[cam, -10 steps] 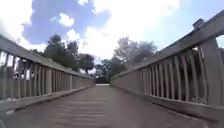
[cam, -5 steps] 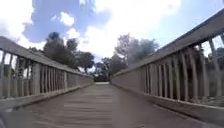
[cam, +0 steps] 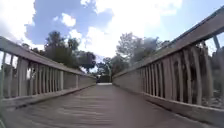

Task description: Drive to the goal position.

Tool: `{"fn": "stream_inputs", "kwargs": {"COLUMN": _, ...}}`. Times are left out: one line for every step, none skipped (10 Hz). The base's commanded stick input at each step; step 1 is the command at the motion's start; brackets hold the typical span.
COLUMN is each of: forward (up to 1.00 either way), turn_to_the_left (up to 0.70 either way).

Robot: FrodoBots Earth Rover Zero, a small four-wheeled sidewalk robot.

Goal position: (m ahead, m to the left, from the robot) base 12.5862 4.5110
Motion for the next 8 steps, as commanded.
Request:
{"fn": "stream_inputs", "kwargs": {"forward": 0.85, "turn_to_the_left": 0.00}}
{"fn": "stream_inputs", "kwargs": {"forward": 0.85, "turn_to_the_left": 0.00}}
{"fn": "stream_inputs", "kwargs": {"forward": 0.85, "turn_to_the_left": 0.00}}
{"fn": "stream_inputs", "kwargs": {"forward": 0.85, "turn_to_the_left": 0.00}}
{"fn": "stream_inputs", "kwargs": {"forward": 0.85, "turn_to_the_left": 0.00}}
{"fn": "stream_inputs", "kwargs": {"forward": 0.85, "turn_to_the_left": 0.00}}
{"fn": "stream_inputs", "kwargs": {"forward": 0.85, "turn_to_the_left": 0.00}}
{"fn": "stream_inputs", "kwargs": {"forward": 0.85, "turn_to_the_left": 0.00}}
